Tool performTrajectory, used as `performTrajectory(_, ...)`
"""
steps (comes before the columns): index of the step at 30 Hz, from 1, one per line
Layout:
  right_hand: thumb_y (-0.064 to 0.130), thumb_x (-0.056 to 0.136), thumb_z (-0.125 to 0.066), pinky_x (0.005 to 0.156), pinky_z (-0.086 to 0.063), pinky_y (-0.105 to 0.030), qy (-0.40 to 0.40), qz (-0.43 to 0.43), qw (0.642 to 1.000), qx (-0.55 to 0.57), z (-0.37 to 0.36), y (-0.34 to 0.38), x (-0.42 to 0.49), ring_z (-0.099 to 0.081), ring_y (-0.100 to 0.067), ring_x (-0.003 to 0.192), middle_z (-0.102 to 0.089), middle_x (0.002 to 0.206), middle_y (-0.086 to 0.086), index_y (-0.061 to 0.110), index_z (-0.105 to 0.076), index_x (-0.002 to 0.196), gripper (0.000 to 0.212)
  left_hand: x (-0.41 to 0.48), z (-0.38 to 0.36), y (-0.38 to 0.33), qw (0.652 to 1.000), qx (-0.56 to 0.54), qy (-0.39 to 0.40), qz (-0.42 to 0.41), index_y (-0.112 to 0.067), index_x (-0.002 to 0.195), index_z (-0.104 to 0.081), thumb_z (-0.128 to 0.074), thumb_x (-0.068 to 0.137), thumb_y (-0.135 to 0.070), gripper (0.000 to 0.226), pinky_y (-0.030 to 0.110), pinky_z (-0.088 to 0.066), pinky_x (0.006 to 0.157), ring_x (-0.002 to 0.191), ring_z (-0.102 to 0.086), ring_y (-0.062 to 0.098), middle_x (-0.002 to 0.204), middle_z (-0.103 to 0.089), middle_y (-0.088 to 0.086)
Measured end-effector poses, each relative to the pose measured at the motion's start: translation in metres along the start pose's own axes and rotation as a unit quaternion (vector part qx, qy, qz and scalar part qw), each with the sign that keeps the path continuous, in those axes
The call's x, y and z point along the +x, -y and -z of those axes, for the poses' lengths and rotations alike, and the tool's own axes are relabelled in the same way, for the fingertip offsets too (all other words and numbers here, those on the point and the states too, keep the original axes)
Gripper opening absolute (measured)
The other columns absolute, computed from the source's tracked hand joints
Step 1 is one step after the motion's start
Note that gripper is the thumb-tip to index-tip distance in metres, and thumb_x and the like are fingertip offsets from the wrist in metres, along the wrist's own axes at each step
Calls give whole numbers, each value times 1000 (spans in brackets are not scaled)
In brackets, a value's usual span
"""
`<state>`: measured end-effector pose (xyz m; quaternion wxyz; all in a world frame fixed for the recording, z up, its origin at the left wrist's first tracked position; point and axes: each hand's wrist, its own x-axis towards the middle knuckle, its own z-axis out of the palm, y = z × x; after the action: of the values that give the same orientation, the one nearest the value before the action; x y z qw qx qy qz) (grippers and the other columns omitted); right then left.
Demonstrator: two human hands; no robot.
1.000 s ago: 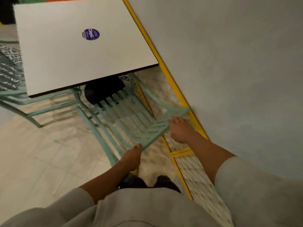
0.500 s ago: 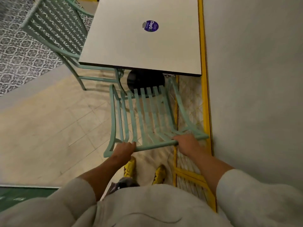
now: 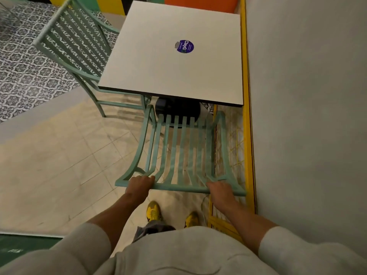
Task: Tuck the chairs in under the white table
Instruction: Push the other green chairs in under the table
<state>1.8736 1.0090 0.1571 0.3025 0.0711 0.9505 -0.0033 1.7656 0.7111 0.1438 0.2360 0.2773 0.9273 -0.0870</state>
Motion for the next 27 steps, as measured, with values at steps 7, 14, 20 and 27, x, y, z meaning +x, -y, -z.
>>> performTrajectory(7,11,107,-48,96,-52,-42,11,-19,1000,15,17,15,26,-64,-30,120,-67,129,-9,19,-66,128,28,27,21,25,1000,9,6,2,-24,132,-61,-57,107,-18,26,35,-57,93,105,-72,19,118,-73,1)
performTrajectory(14,20,107,-52,97,-54,-41,1,-67,998,5,33,18,38,-67,-29,117,-71,127,-6,24,-66,132,28,45,36,36,999,1,22,-26,-20,134,-60,-57,106,-16,28,37,-59,94,109,-72,23,122,-71,5)
performTrajectory(20,33,104,-57,101,-53,-41,8,-79,996,29,31,23,37,-67,-27,119,-71,130,-3,29,-62,141,37,46,35,40,998,2,37,-49,-18,139,-57,-56,107,-19,32,41,-60,96,110,-71,25,124,-69,7)
performTrajectory(27,87,82,-59,120,-39,-49,159,-31,972,169,64,19,46,-47,-31,146,-46,163,-7,25,-35,163,105,65,61,47,981,14,163,-105,-20,145,-56,-54,92,-80,81,41,-57,100,115,-67,24,129,-68,6)
